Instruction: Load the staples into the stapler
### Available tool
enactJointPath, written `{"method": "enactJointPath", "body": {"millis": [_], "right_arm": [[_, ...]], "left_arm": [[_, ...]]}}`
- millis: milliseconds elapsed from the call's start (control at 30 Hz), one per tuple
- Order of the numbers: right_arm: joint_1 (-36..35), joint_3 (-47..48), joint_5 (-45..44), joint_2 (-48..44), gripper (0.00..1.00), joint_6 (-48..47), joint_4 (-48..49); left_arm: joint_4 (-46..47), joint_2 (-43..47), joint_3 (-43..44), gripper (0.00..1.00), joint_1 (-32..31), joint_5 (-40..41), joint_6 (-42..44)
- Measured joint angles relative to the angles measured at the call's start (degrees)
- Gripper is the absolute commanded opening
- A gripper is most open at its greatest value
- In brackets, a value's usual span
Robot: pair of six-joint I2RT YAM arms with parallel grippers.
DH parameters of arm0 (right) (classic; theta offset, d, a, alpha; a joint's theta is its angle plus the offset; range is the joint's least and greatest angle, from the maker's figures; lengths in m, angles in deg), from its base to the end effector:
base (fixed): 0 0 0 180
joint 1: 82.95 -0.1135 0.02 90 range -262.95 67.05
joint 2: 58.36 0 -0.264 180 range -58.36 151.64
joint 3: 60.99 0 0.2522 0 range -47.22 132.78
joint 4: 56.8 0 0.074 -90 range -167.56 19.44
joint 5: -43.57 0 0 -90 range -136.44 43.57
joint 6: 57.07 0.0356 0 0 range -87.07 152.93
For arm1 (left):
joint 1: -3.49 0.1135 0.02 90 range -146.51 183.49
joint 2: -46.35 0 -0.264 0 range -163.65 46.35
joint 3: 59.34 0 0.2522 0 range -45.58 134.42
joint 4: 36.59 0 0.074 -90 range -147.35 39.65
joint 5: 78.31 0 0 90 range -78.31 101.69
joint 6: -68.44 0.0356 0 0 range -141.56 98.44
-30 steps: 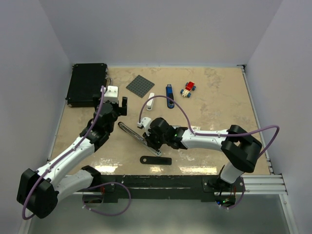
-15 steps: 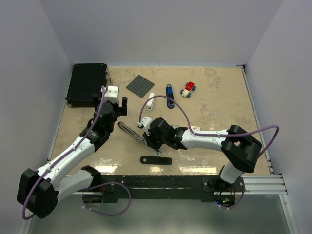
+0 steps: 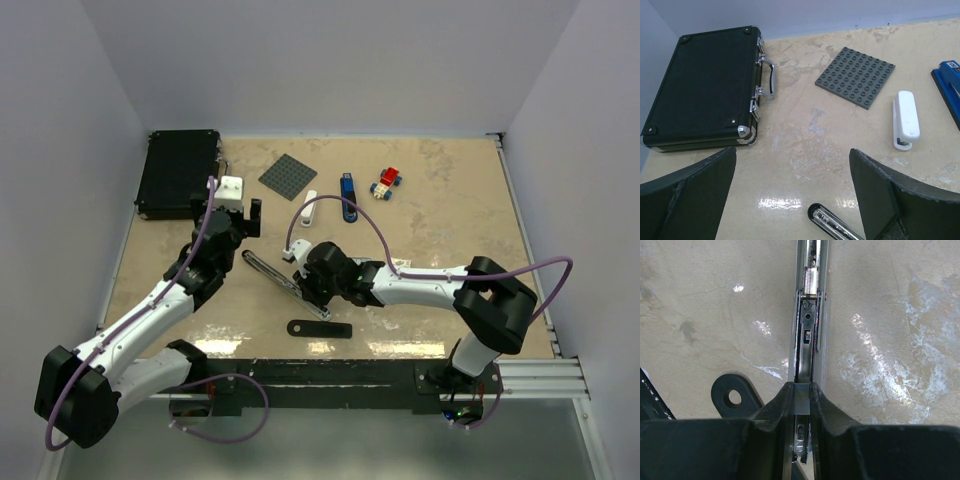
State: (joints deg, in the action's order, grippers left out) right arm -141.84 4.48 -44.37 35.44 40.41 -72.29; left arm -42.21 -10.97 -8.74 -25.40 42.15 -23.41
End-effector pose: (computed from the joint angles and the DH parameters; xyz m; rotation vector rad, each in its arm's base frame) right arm 0.1738 0.2905 0.1814 -1.0657 2.1711 0.6007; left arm 0.2103 -0.0954 0.2838 0.0356 1.7565 0.0844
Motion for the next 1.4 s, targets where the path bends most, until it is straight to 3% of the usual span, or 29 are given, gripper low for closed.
{"method": "enactJointPath", "body": {"millis": [400, 567, 767, 900, 1400], "right_arm": [[0.0, 0.0, -0.2, 0.2, 0.29, 0.0, -0.7], [0.0, 0.0, -0.3, 0.3, 0.37, -0.1, -0.7], [0.0, 0.0, -0.5, 0.2, 0.56, 0.2, -3.7], [0.0, 0.0, -0.6, -1.6, 0.57, 0.5, -5.5], [-0.5, -2.4, -1.0, -4.9, 0.54, 4.5, -8.0]], "left_arm": [[0.0, 0.0, 0.0, 1.0, 0.0, 0.0, 0.0], [0.0, 0.0, 0.0, 1.0, 0.0, 0.0, 0.0], [0.0, 0.0, 0.0, 1.0, 0.0, -0.2, 0.0], [-0.2, -0.1, 0.0, 1.0, 0.4, -1.6, -1.3], [-17.9, -14.4, 3.6, 1.0, 7.6, -13.9, -29.5]]}}
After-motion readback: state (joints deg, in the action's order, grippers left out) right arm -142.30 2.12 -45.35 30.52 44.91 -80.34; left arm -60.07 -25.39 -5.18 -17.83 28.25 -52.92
